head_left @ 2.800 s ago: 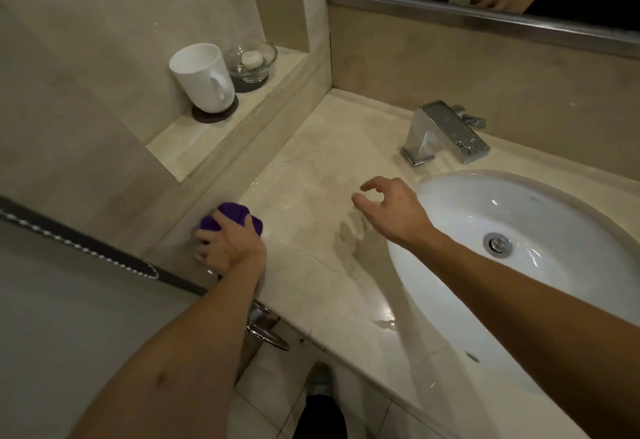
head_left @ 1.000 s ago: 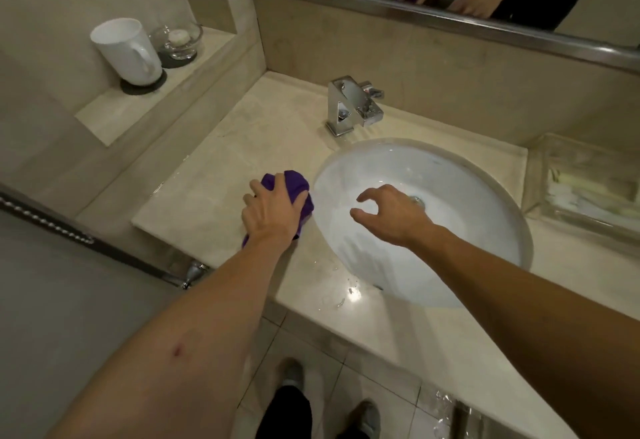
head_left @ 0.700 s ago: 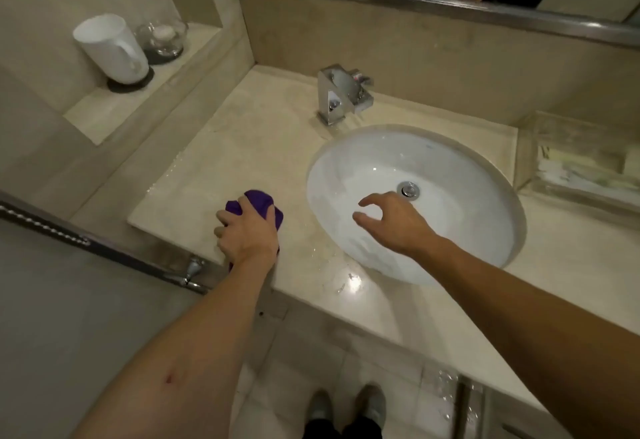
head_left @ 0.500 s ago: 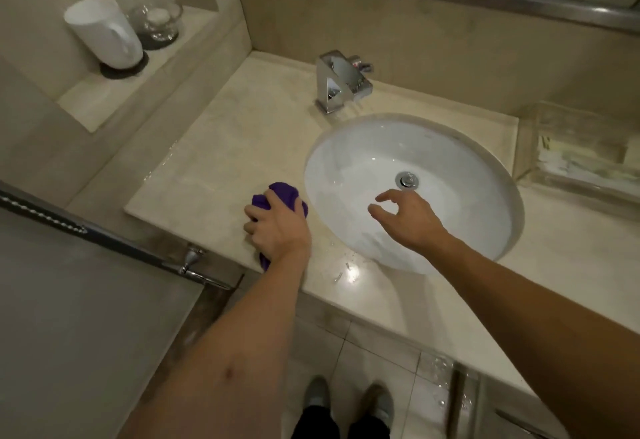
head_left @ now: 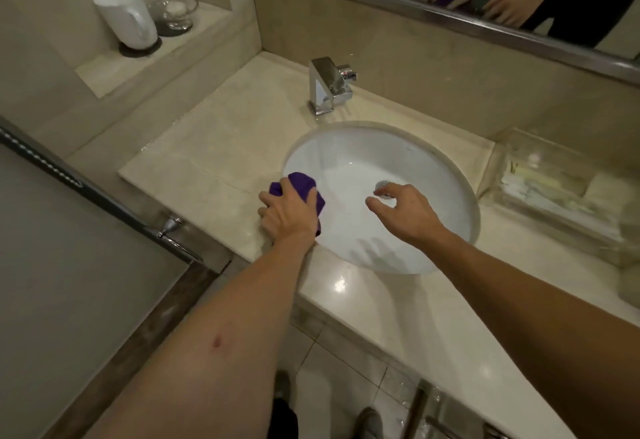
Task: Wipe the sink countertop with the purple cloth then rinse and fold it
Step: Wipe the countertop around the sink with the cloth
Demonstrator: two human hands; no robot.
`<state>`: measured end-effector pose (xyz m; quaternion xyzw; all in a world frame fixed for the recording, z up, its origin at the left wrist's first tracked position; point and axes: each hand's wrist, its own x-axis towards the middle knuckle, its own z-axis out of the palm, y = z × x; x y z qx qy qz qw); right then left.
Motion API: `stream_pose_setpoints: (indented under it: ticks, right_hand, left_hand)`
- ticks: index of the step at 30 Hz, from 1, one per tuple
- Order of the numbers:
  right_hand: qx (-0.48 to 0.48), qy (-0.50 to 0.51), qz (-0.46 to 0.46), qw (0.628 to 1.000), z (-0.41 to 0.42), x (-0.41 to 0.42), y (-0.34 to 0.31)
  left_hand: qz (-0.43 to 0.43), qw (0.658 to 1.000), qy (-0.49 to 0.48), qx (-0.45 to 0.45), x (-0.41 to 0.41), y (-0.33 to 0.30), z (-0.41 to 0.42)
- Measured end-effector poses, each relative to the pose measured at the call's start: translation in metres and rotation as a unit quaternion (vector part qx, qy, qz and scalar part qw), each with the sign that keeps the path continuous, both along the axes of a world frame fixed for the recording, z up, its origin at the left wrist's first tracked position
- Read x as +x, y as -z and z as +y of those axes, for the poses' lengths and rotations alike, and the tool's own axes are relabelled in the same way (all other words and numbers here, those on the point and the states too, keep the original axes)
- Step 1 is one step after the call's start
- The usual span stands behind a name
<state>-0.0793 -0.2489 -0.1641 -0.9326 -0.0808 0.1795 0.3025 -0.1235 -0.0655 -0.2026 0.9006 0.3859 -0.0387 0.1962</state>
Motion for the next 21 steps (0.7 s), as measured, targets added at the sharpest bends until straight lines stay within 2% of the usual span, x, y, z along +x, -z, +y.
stream_pose_setpoints:
  ticks: [5,9,18,21]
  right_hand:
    - [0.010,-0.037,0.007,0.999,0.005,-0.001,-0.011]
    - [-0.007,-0.071,0.000,0.997,0.004,0.000,-0.002]
    - [-0.009,-0.026,0.039,0.999,-0.023,0.001,0.020]
    - [-0.006,-0.016,0.041,0.999,-0.032,-0.001,0.024]
  left_hand:
    - [0.021,0.996,-0.077,0.039,-0.048,0.004,0.038]
    - [0.040,0.991,-0.112,0.052,-0.070,0.022,0.030]
    - [0.056,0.994,-0.075,0.049,-0.036,0.024,-0.057]
    - [0.058,0.997,-0.022,0.048,-0.022,0.024,-0.083]
